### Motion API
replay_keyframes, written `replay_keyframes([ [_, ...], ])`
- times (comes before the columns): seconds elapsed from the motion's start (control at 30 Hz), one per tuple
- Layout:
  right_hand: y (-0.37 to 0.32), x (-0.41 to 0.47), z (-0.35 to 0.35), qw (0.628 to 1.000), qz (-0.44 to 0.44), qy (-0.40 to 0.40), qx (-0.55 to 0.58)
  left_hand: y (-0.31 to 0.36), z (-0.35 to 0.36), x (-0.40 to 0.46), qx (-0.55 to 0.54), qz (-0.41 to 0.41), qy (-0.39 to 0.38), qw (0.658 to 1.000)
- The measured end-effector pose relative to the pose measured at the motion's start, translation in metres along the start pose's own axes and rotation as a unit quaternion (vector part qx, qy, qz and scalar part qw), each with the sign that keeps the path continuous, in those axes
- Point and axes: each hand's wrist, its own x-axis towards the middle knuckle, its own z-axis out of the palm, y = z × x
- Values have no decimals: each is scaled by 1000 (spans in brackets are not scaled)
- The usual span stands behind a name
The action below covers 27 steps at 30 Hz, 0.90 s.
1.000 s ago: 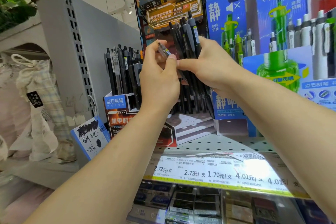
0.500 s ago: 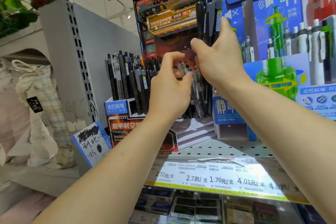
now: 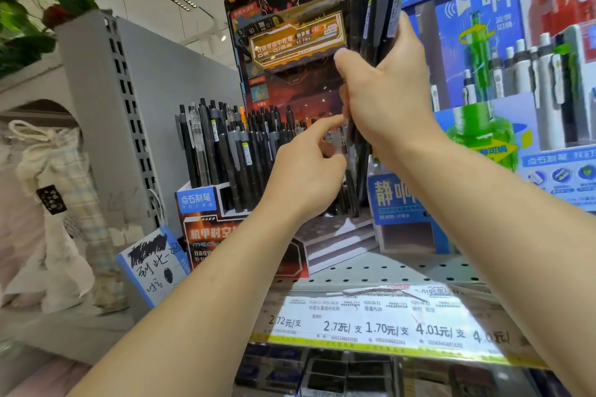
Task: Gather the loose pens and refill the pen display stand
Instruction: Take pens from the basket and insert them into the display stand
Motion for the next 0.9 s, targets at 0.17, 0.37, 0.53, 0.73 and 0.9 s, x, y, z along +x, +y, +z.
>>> replay_keyframes([
  [0.17,-6,5,4,999,34,10,30,1,-3,-4,-22,25,32,999],
  [0.37,3,5,-3,996,14,55,64,5,-5,-10,-94,102,-16,990],
  [0.53,-3,2,-3,991,42,65,105,2,-4,-8,-49,85,-33,995],
  [0.73,-22,9,-13,988,-48,104,103,7,-5,-12,9,44,-16,999],
  [0.9,-23,9,-14,989,-29,111,97,2,-8,-8,-93,-8,149,984],
])
